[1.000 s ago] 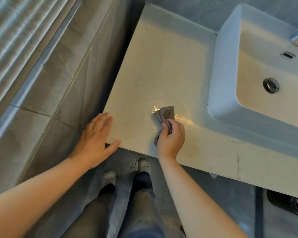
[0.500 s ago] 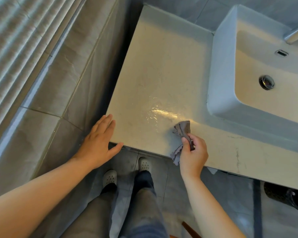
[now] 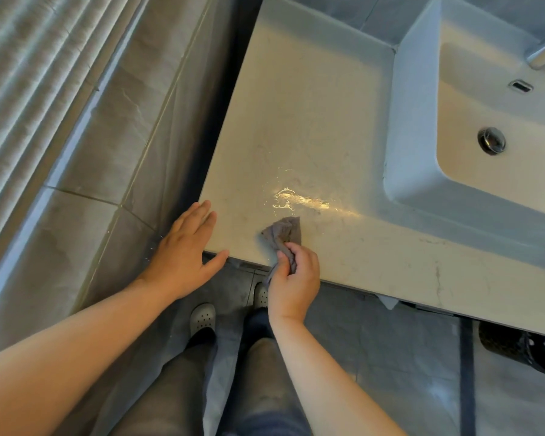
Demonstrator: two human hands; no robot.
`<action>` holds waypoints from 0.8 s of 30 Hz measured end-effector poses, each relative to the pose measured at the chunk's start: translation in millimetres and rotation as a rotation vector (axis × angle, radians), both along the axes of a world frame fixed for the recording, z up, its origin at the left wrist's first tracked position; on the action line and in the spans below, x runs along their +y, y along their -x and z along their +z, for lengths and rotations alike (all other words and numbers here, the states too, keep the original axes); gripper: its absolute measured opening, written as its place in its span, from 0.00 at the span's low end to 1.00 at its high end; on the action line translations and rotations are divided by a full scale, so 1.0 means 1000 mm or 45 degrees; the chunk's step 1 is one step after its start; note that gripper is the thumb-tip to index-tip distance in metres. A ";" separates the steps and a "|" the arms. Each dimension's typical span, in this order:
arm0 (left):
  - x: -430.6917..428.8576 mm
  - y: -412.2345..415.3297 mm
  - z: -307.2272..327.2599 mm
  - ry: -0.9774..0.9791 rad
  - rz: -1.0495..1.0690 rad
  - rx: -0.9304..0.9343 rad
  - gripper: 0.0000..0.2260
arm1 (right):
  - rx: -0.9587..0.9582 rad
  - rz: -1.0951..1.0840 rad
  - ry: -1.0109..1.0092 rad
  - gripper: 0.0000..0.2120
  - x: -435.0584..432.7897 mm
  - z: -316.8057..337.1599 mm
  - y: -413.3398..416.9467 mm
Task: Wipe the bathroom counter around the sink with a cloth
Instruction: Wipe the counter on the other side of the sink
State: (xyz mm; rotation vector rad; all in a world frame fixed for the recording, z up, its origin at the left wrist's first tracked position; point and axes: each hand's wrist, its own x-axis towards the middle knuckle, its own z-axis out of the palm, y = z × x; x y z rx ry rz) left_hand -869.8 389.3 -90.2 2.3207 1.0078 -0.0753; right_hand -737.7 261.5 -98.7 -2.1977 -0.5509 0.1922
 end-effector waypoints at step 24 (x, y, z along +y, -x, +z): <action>-0.011 -0.017 0.003 -0.065 0.221 0.008 0.35 | -0.056 0.008 0.092 0.07 0.046 0.005 -0.129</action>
